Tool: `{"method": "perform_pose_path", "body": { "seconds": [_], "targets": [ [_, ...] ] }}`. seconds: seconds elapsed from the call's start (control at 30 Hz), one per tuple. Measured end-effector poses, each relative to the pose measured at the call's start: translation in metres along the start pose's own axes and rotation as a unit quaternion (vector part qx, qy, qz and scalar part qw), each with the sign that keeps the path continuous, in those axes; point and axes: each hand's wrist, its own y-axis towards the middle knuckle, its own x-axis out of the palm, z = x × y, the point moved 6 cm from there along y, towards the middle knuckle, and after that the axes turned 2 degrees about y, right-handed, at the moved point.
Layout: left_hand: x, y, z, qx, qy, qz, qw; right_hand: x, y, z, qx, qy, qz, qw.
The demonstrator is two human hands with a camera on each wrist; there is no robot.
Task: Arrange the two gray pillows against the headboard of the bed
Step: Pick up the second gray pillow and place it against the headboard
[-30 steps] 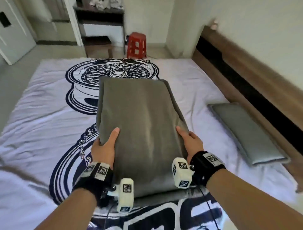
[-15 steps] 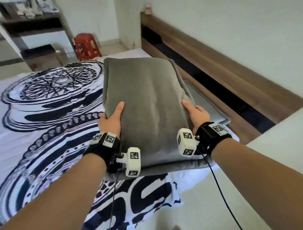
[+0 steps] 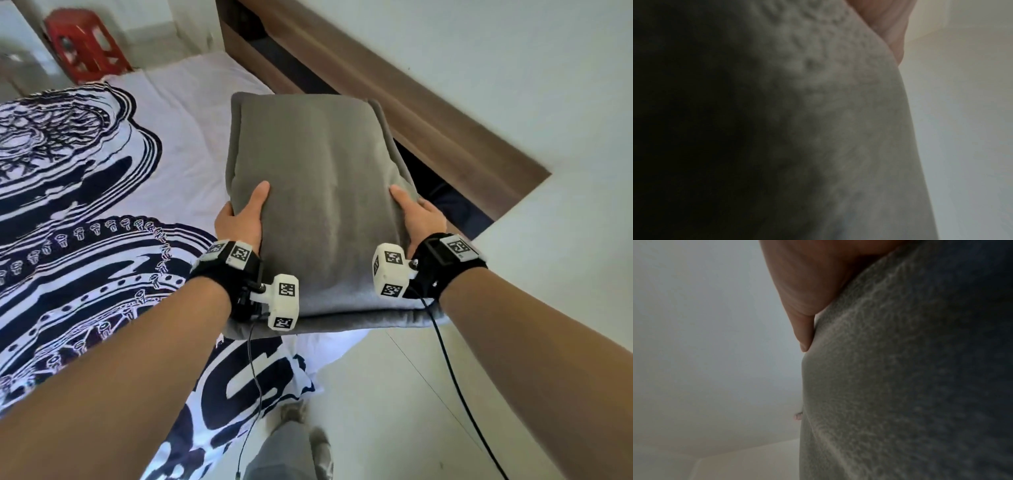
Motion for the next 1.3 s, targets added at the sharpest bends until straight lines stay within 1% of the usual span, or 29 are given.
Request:
{"method": "perform_pose_path", "body": {
  "seconds": [0.13, 0.23, 0.3, 0.43, 0.63, 0.8, 0.9, 0.97, 1.03, 1.1, 1.17, 1.27, 1.3],
  "targets": [
    [0.021, 0.020, -0.017, -0.037, -0.029, -0.021, 0.999, 0.004, 0.021, -0.006, -0.020, -0.052, 0.023, 0.998],
    [0.028, 0.037, -0.029, -0.061, -0.029, -0.037, 0.997, 0.012, 0.037, 0.000, -0.011, -0.085, 0.030, 0.996],
    [0.029, 0.049, -0.034, -0.065, -0.028, -0.039, 0.997, 0.021, 0.045, 0.006, -0.006, -0.080, 0.030, 0.996],
    [0.032, 0.076, -0.044, -0.081, -0.030, -0.033, 0.996, 0.039, 0.068, 0.016, 0.013, -0.104, 0.034, 0.994],
    [0.054, 0.107, -0.055, -0.091, -0.051, -0.013, 0.994, 0.065, 0.118, 0.015, 0.013, -0.140, 0.008, 0.990],
    [0.084, 0.132, -0.073, -0.096, -0.063, 0.021, 0.993, 0.079, 0.183, 0.025, 0.005, -0.170, -0.017, 0.985],
    [0.110, 0.148, -0.087, -0.105, -0.060, 0.042, 0.992, 0.091, 0.227, 0.032, -0.003, -0.161, -0.037, 0.986],
    [0.132, 0.162, -0.100, -0.107, -0.053, 0.066, 0.991, 0.097, 0.264, 0.035, -0.002, -0.164, -0.048, 0.985],
    [0.146, 0.173, -0.108, -0.107, -0.047, 0.091, 0.989, 0.106, 0.290, 0.037, -0.001, -0.168, -0.061, 0.984],
    [0.174, 0.186, -0.111, -0.104, -0.037, 0.118, 0.987, 0.113, 0.330, 0.033, -0.013, -0.174, -0.064, 0.983],
    [0.207, 0.200, -0.116, -0.099, -0.032, 0.132, 0.986, 0.116, 0.375, 0.026, -0.025, -0.181, -0.068, 0.981],
    [0.246, 0.216, -0.121, -0.100, -0.032, 0.135, 0.985, 0.122, 0.425, 0.010, -0.045, -0.185, -0.079, 0.979],
    [0.260, 0.223, -0.125, -0.103, -0.026, 0.138, 0.985, 0.124, 0.443, 0.005, -0.049, -0.189, -0.092, 0.977]
  ]
}}
